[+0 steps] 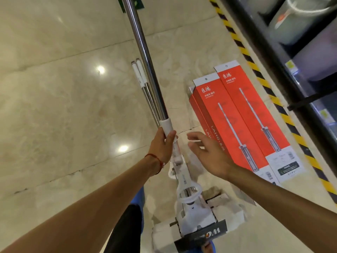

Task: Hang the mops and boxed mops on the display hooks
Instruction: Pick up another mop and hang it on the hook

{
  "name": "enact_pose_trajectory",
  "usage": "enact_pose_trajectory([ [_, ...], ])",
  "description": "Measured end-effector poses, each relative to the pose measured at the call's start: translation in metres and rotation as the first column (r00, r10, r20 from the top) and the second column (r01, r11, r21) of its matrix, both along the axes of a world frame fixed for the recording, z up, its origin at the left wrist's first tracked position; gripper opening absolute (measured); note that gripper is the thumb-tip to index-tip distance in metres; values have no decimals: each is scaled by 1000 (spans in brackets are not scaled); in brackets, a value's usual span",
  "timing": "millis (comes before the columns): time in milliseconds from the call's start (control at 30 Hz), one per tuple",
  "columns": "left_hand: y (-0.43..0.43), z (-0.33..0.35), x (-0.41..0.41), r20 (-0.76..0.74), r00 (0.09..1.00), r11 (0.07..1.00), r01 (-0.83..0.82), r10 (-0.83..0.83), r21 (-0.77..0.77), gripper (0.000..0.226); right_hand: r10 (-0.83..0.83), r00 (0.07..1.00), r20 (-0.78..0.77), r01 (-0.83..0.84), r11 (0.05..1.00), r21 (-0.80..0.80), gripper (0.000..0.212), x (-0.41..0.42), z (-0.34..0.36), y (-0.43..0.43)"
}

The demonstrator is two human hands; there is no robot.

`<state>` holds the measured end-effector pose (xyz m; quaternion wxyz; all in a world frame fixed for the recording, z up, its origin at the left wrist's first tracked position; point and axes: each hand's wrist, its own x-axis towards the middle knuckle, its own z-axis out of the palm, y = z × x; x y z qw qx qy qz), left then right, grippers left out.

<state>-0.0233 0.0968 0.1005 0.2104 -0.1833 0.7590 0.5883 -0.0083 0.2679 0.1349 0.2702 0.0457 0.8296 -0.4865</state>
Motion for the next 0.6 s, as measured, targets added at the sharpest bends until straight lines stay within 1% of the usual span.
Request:
enact_pose_trajectory([
  [67,8,18,14,-19,999,999,35,-35,5,30,-31,995,-90,25,997,-67,40,-11,36,-3],
  [167,18,49,35,-11,996,996,94,-94,-1,36,3,982,-187,-30,989,-147,48,-26,88,-13],
  [233,24,67,48,-16,990,990,139,-139,-32,34,36,978,-208,-78,977,-198,48,-30,117,-20],
  [333,27,88,67,-37,985,984,167,-170,-63,31,52,977,-206,-103,964,-245,41,-24,145,-30],
  [400,24,100,81,-53,976,976,209,-212,-63,30,59,976,-211,-106,970,-220,41,-15,158,-31],
  [467,18,113,95,-52,960,961,272,-274,-47,30,87,968,-234,-126,980,-157,31,-4,172,-30],
  [533,9,123,107,-40,952,953,303,-304,-31,30,93,967,-239,-126,984,-124,35,9,181,-32],
  [600,-1,135,113,-51,971,972,232,-233,-29,35,44,982,-186,-76,983,-168,34,24,187,-38],
])
